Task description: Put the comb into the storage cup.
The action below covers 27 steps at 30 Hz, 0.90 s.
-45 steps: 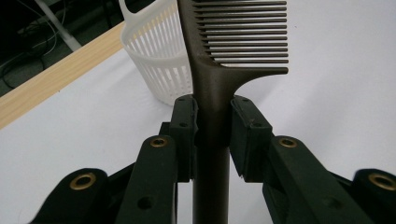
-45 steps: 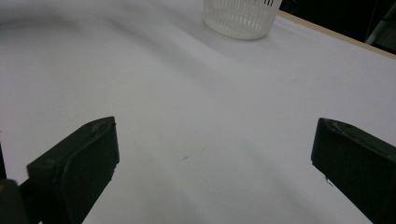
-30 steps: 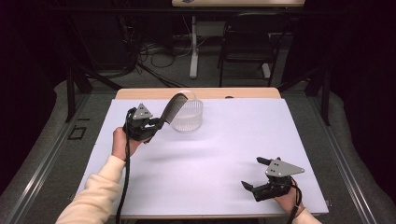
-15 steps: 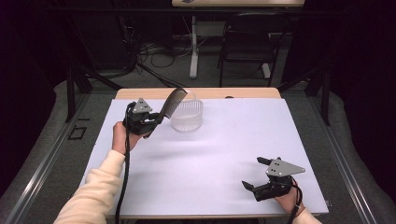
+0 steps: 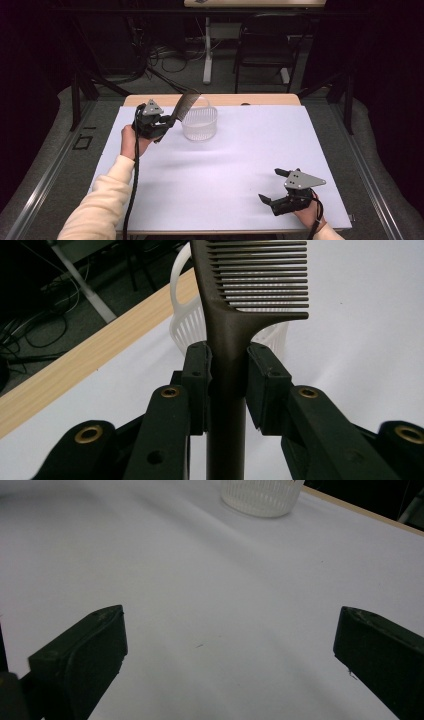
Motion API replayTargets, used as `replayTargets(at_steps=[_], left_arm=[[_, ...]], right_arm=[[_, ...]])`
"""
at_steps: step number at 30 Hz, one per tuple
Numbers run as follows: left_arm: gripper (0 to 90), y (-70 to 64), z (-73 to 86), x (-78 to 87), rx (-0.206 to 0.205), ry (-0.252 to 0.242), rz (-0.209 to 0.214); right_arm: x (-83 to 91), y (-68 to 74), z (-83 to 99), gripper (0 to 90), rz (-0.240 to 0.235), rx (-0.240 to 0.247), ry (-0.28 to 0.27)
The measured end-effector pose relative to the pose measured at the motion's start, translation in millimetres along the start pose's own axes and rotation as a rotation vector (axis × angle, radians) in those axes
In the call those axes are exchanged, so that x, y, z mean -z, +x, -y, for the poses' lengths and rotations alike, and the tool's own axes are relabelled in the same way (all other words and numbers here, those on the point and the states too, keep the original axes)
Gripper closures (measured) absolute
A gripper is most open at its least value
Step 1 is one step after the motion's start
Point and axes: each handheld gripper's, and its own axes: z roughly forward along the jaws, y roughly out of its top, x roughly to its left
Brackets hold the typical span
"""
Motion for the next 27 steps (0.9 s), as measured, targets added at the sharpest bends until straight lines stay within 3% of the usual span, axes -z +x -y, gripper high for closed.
replayTargets(at_steps=[27], left_arm=[[72.1,8.9,-24.8,-4.0,-0.021,-0.016,-0.025]], right_arm=[[-1.3,-0.4,0.6,0.3,-0.012,-0.007,0.022]])
